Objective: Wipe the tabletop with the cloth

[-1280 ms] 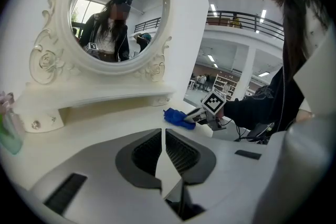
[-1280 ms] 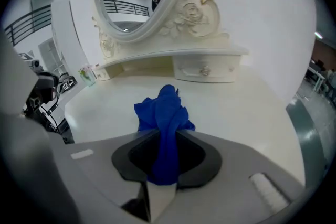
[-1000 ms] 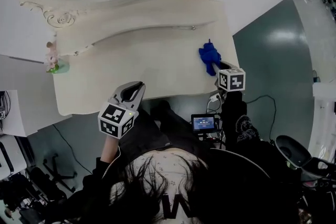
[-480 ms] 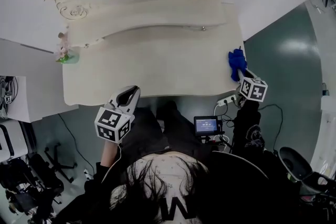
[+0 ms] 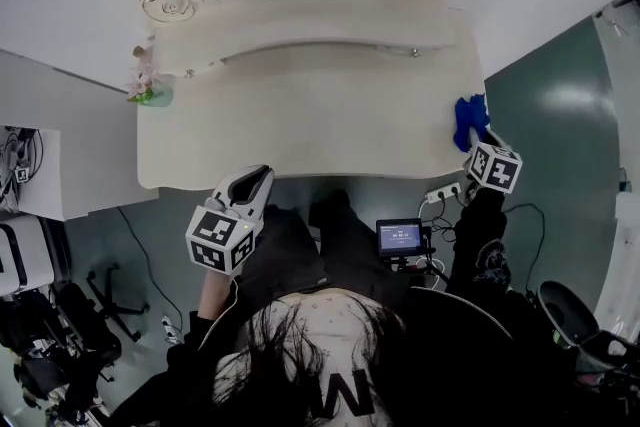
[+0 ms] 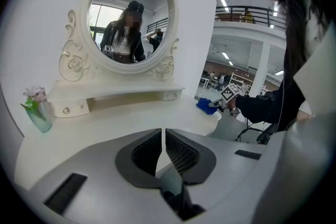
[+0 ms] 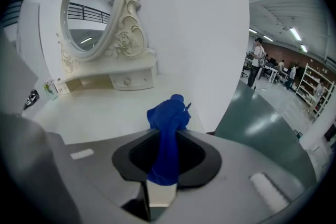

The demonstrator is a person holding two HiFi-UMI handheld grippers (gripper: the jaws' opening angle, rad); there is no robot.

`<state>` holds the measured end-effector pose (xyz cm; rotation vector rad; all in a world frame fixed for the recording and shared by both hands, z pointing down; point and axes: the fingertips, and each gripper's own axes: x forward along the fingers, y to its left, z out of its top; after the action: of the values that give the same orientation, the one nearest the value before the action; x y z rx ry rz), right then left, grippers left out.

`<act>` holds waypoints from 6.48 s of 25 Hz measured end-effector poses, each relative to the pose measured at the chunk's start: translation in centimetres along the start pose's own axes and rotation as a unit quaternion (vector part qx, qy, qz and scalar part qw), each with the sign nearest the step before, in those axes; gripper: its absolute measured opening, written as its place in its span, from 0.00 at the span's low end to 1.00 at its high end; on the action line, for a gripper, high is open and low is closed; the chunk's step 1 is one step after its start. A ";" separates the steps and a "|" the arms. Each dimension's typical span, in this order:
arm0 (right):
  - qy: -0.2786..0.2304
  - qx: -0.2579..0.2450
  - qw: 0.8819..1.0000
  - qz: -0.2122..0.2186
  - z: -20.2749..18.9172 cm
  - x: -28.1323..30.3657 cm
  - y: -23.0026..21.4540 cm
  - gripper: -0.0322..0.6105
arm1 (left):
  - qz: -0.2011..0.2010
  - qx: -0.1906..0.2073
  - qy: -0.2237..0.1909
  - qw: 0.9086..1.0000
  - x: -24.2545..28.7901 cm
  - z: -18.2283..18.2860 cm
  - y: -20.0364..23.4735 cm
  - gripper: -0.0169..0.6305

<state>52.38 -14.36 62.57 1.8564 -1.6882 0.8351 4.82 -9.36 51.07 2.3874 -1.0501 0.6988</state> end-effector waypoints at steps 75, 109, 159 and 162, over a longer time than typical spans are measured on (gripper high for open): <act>0.077 -0.266 0.917 0.285 -7.5 -1.1 45.5 0.19 | 0.078 -0.069 -0.072 0.992 -15.3 -7.4 11.9 0.03; 0.044 -0.086 0.995 0.031 -8.2 -4.2 1.0 0.19 | 0.070 -0.022 -0.072 0.995 -10.4 -6.3 -6.8 0.03; -0.134 0.029 0.971 0.196 -18.4 -35.5 33.8 0.19 | -0.119 0.087 -0.087 0.985 -24.2 -15.2 -13.0 0.03; -0.137 0.030 0.970 0.197 -19.9 -37.0 34.6 0.19 | -0.133 0.094 -0.083 0.983 -25.0 -16.6 -14.2 0.03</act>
<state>14.03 21.46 48.14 1.7655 -2.2788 0.8115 -3.37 22.42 46.25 2.7215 -0.7335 0.5297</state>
